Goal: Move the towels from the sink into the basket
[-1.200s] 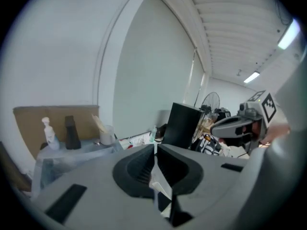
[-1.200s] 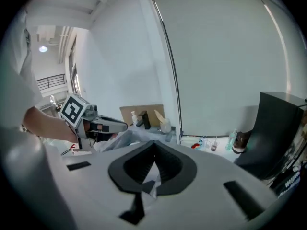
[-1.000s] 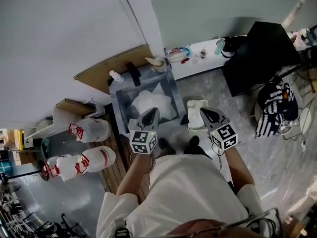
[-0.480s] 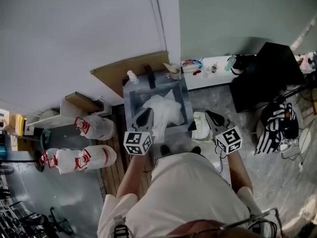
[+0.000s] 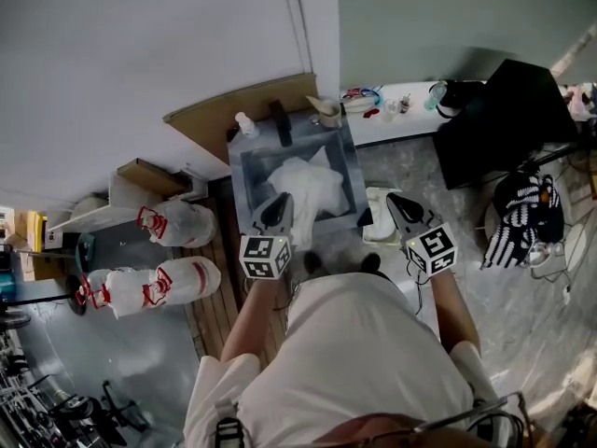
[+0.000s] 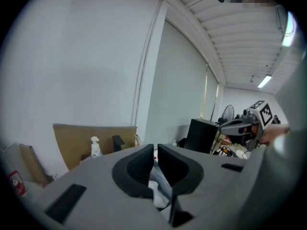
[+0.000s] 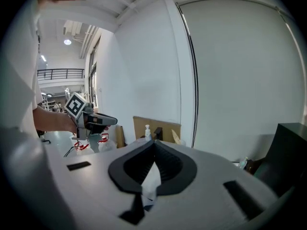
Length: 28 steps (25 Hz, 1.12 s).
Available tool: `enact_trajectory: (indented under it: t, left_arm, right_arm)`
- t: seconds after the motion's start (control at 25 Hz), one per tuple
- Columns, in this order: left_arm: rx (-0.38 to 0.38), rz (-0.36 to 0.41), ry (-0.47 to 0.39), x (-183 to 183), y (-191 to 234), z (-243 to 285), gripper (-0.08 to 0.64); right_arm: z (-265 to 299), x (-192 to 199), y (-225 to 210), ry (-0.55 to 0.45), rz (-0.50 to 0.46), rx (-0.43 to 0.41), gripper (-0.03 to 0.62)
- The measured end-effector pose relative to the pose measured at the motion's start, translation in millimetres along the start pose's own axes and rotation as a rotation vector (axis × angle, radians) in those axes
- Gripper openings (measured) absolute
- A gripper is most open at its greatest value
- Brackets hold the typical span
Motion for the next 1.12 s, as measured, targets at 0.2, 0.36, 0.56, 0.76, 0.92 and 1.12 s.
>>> enact_trajectory:
  t: [0.2, 0.36, 0.56, 0.76, 0.92, 1.12]
  left_arm:
    - [0.007, -0.01, 0.076, 32.0, 11.8, 17.7, 0.026]
    - [0.036, -0.035, 0.187, 69.6, 22.3, 32.5, 0.029]
    - [0.056, -0.04, 0.35, 127.8, 41.2, 67.5, 0.177]
    - [0.08, -0.004, 0.531, 190.7, 61.7, 101.6, 0.255]
    - [0.074, 0.009, 0.63, 232.6, 77.9, 127.7, 0.322]
    - [0.016, 0.017, 0.715, 278.3, 96.4, 155.8, 0.429]
  right_arm:
    - [19.3, 17.1, 5.7, 0.051, -0.001, -0.008, 0.004]
    - [30.4, 39.3, 19.5, 0.116, 0.033, -0.019, 0.003]
    - [50.8, 66.8, 31.5, 0.189, 0.064, -0.037, 0.003]
    - [66.1, 89.3, 43.8, 0.243, 0.094, -0.046, 0.003]
    - [73.7, 108.2, 46.4, 0.284, 0.129, -0.035, 0.004]
    - [78.3, 132.4, 45.9, 0.329, 0.18, -0.005, 0.003]
Point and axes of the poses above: the fingertips, and each gripper's own axes: z forward along the fingers, y to its left, x out of its underside, the point moved 6 cm from there along -z, backward along the fingers, and after that the axes turned 9 degrees about x, right-handed, at the moved point
